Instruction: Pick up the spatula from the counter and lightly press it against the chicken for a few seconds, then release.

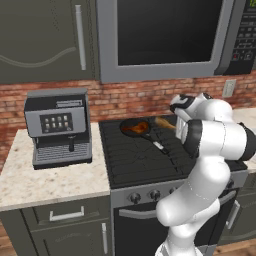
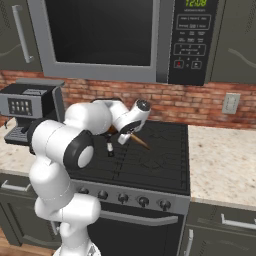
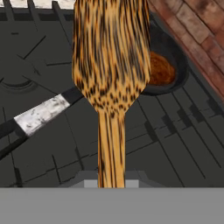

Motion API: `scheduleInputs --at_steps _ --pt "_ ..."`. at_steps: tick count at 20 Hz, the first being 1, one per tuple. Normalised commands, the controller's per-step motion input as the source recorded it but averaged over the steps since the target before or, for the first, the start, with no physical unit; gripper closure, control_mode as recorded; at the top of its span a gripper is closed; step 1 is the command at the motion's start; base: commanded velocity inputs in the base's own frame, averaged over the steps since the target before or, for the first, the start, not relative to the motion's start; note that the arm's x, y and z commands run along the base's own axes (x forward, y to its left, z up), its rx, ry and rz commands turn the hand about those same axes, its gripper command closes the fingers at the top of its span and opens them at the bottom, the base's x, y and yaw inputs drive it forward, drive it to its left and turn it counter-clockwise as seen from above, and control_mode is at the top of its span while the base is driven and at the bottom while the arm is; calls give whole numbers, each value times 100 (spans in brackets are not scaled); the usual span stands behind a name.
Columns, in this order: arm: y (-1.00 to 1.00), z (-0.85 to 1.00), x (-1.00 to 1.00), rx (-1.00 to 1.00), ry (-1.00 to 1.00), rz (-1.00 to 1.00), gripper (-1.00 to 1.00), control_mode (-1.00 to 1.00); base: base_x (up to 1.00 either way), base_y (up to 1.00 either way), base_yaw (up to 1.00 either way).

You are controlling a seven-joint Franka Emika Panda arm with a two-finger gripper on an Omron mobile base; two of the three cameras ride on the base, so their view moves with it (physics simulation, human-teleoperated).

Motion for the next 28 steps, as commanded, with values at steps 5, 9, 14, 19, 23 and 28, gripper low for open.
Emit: scheduleInputs --at_steps 5,9,14,19,23,28 --pt "7 -2 5 -1 0 0 100 -100 0 0 0" --pt "9 0 8 -2 0 1 100 -100 0 0 0" --pt "12 -1 10 -3 0 1 100 -100 0 0 0" --pt "12 -6 11 -2 0 1 100 -100 0 0 0" --pt "11 -11 14 -2 0 1 100 -100 0 0 0" --pt "10 -12 16 -2 0 0 100 -100 0 0 0"
